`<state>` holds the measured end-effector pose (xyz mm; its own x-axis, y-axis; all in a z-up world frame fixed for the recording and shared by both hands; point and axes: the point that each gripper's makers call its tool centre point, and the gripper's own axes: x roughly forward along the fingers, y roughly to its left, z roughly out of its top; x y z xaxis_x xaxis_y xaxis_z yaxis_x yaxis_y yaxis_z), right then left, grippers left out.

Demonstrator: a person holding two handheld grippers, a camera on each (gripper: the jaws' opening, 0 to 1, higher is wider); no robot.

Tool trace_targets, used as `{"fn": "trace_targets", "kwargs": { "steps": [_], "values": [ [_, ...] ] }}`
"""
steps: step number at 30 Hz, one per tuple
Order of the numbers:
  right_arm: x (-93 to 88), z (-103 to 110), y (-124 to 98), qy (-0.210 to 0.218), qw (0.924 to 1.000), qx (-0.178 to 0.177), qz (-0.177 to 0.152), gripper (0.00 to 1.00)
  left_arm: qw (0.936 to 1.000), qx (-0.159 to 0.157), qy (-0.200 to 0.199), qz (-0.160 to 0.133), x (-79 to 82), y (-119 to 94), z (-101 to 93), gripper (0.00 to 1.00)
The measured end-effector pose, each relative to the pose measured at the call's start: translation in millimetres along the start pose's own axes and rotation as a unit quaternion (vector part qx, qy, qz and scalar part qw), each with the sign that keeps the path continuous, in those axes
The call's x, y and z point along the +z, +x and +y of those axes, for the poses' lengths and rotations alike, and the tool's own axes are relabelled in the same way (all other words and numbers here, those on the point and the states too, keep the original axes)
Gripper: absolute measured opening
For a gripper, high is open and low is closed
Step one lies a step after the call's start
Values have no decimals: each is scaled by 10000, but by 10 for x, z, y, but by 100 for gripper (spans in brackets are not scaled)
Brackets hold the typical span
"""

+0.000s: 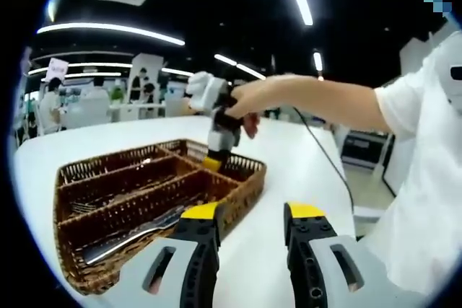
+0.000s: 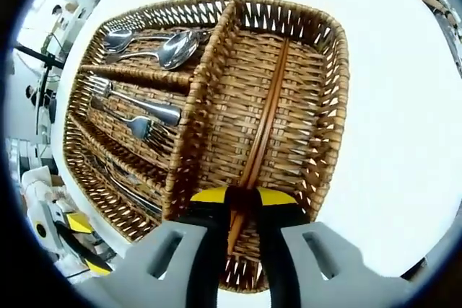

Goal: Arrange the knives, forks, and spoons in their matching storage slots by inserting each utensil handle-first until every utensil is classified and aligned in the correct compartment

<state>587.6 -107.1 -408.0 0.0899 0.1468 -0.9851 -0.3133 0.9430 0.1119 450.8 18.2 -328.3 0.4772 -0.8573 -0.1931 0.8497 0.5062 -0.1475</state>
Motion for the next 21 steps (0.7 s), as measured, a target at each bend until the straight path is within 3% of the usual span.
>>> {"fn": "trace_targets", "kwargs": {
  "steps": [21],
  "values": [
    [-68,-3,-10,-320,9993,-128,-136,12,10000,-8,-16,76,-30,44,-12,34]
  ]
}}
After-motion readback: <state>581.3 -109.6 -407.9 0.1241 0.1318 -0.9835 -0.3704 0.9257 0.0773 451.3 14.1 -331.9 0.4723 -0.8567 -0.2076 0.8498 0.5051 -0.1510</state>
